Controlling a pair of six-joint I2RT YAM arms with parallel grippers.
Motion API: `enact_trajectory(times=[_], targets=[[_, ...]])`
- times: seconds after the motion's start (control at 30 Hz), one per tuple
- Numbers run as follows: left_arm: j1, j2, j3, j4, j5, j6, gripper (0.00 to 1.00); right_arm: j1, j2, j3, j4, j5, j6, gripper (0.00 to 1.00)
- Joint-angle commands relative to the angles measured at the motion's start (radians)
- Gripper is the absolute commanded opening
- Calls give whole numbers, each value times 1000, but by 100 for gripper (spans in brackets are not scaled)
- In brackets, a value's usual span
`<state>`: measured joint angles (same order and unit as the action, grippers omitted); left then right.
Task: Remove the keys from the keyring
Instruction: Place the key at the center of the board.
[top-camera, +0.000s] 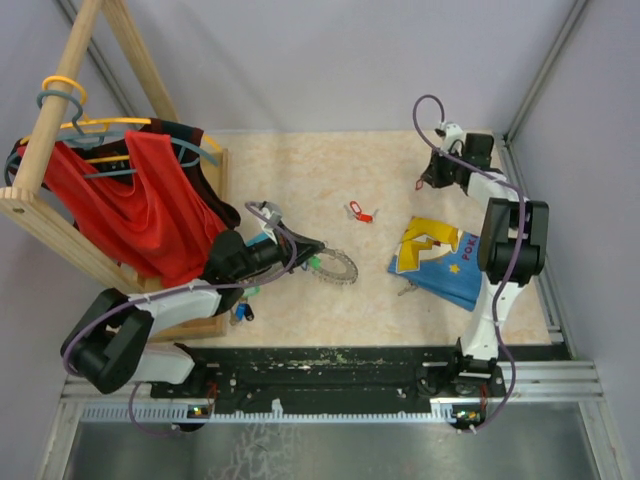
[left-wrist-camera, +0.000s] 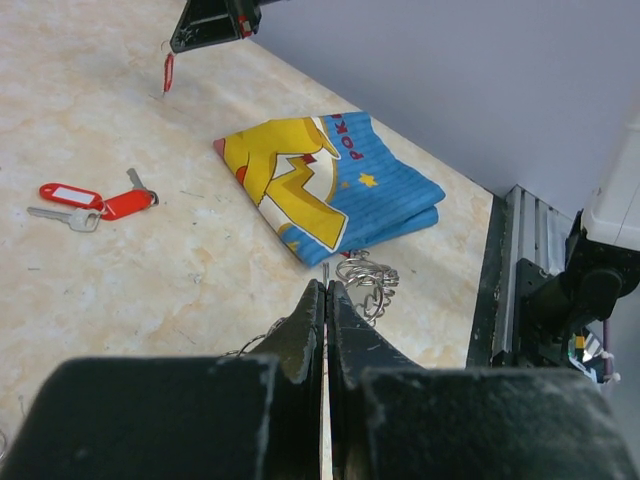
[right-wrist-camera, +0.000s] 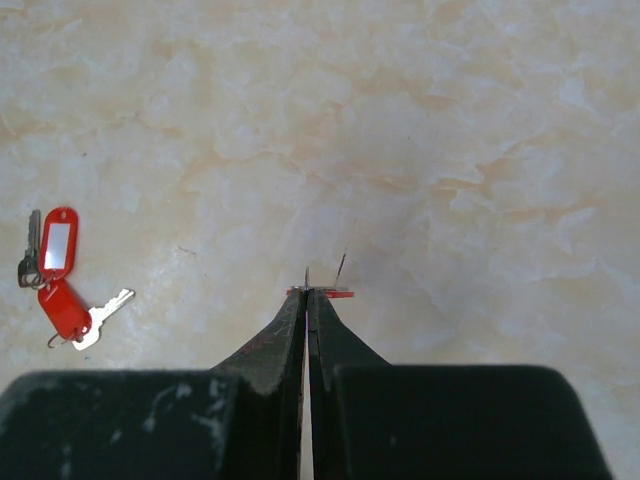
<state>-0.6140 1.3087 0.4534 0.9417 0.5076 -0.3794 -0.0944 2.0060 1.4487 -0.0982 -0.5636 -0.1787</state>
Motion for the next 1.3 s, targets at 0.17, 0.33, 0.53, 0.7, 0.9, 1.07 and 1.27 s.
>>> enact_trajectory(times=[0.17, 0.33, 0.53, 0.7, 0.9, 1.07, 1.27], targets=[[17, 91, 80, 134, 64, -62, 0, 36, 48, 98, -46, -10, 12, 27], [17, 86, 88, 101, 61, -52, 0, 35, -39, 89, -75, -59, -7, 56], [17, 84, 111, -3, 52, -48, 0, 36, -204, -7, -118, -351, -89, 57], [17, 80, 126, -57, 52, -71, 0, 87, -423, -222, 14, -630, -123, 57], [15, 52, 134, -121, -6, -94, 0, 240, -608, -323, -176, -696, -385, 65], [-2, 41, 148, -183, -93, -123, 0, 350, -666, -384, -258, -625, -472, 68], [-69, 17, 191, -318, -273, -125, 0, 430, -686, -465, -207, -453, -503, 70]])
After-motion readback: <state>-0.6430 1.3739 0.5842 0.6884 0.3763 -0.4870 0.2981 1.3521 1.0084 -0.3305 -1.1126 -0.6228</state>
